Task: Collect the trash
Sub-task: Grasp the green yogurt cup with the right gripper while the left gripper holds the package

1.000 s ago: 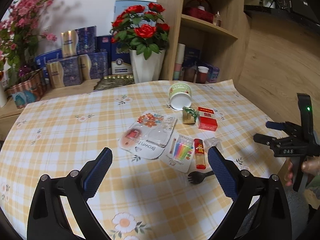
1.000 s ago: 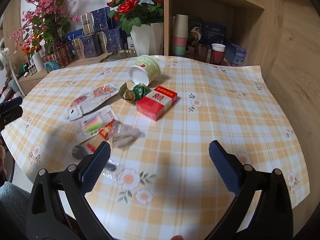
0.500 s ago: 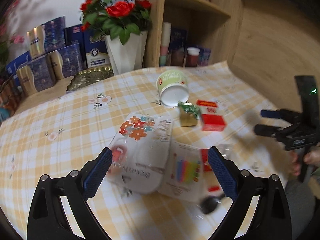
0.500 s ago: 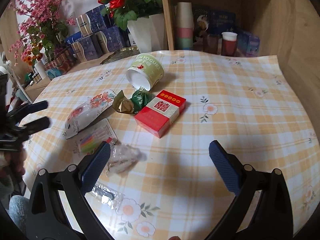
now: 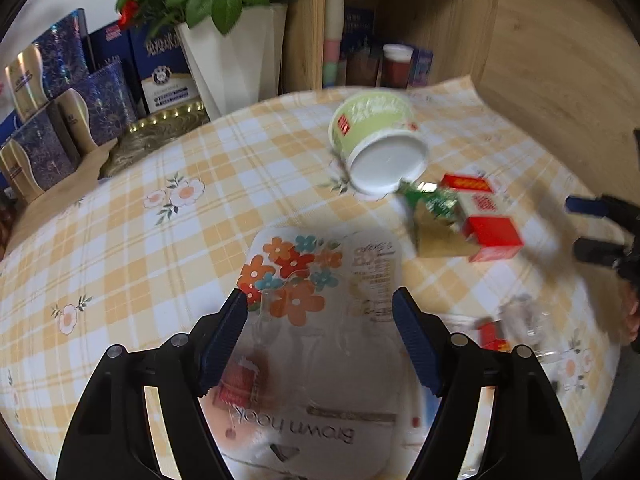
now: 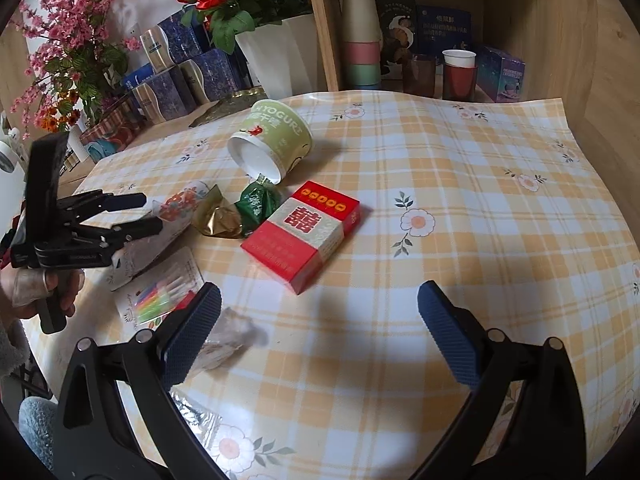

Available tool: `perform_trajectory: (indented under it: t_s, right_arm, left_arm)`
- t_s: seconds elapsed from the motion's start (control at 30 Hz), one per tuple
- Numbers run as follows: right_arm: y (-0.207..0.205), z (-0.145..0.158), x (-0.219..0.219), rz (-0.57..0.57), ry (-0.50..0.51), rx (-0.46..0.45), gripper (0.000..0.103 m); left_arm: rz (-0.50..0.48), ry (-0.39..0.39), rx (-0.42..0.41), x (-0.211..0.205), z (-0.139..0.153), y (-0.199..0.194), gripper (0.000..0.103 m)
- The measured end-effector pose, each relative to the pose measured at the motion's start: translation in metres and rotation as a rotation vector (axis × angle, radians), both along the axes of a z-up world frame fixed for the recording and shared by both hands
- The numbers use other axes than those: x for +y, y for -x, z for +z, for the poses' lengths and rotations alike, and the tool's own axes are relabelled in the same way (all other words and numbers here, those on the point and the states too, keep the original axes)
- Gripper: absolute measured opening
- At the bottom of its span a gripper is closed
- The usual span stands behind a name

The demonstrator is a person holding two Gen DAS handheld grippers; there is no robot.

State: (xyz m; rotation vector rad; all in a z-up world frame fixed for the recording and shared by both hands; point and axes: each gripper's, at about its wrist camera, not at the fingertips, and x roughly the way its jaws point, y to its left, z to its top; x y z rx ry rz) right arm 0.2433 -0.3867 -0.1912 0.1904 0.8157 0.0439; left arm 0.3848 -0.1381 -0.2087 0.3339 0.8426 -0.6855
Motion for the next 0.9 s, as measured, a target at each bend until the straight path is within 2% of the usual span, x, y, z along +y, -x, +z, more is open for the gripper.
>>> perform_trajectory:
  t_s: [0.1, 0.33, 0.53, 0.7, 0.83, 0.9]
  right_arm:
    - [-0.006, 0.001, -0.001, 0.007, -0.002, -0.001, 0.097]
    - [-0.027, 0.007, 0.004, 0.042, -0.039, 0.000, 0.097]
    - [-0.081, 0.022, 0.018, 0.067, -0.103, 0.024, 0.097]
    - [-0.136, 0.028, 0.019, 0.006, -0.211, 0.055, 0.097]
    - [-0.178, 0.019, 0.012, -0.076, -0.261, 0.127, 0.097]
    - [-0.198, 0.007, 0.009, -0.089, -0.340, 0.186, 0.097]
  left_arm:
    - [0.009, -0.010, 0.037, -0.001, -0.010, -0.010, 0.059]
    - [0.045, 0.059, 0.057, 0.014, -0.008, -0.012, 0.056]
    - [0.112, 0.116, 0.028, 0.040, 0.006, -0.005, 0.056]
    - [0.171, 0.156, 0.036, 0.062, 0.015, -0.003, 0.056]
    - [0.194, 0.158, 0.025, 0.075, 0.017, 0.000, 0.056]
    - [0.201, 0.165, 0.024, 0.082, 0.019, 0.001, 0.056]
